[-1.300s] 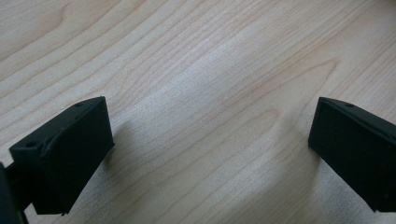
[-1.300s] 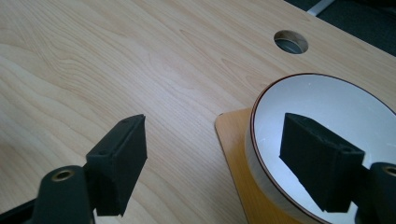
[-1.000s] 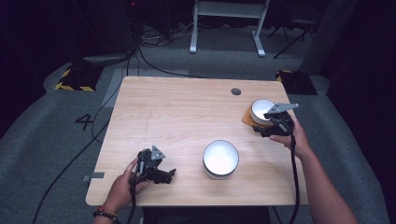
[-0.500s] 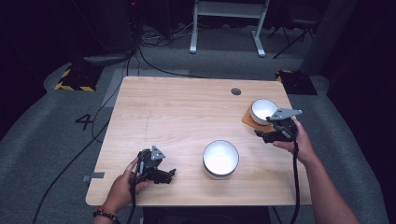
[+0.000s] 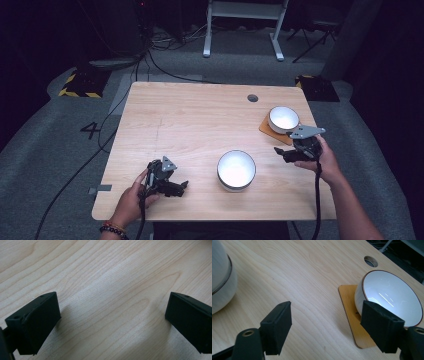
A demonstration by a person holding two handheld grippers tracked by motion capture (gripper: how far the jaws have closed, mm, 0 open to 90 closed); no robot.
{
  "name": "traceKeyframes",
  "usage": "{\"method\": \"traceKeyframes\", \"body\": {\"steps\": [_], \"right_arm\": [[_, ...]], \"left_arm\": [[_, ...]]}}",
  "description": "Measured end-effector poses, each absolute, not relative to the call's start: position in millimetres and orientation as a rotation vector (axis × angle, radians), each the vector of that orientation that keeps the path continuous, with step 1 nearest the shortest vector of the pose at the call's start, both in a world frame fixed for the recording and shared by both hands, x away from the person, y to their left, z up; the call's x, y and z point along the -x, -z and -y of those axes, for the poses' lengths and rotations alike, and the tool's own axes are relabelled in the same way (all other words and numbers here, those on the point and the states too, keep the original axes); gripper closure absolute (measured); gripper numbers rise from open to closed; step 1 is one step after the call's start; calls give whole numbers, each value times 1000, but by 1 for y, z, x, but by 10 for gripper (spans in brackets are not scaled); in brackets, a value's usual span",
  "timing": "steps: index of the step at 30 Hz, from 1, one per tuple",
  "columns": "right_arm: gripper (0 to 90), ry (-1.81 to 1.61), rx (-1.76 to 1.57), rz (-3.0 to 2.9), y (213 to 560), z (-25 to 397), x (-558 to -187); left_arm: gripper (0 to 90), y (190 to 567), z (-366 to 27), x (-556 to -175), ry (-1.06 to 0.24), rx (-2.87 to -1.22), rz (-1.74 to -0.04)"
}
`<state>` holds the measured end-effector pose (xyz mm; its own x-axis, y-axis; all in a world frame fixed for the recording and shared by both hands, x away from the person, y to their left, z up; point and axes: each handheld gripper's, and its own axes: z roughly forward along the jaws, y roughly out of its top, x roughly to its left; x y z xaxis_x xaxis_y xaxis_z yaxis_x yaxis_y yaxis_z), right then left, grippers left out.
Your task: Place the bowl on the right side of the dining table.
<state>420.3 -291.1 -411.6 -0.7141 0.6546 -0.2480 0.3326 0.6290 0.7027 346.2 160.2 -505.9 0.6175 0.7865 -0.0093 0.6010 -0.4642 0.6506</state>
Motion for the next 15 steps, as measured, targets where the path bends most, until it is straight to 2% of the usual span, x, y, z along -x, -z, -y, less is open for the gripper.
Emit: {"method": "traceKeyframes", "body": {"steps": [15], "right_arm": [[246,-881,-775,-2337,422,308,-395]], "left_arm": [[0,506,-160,-346,-390,-2222,-1086]]}}
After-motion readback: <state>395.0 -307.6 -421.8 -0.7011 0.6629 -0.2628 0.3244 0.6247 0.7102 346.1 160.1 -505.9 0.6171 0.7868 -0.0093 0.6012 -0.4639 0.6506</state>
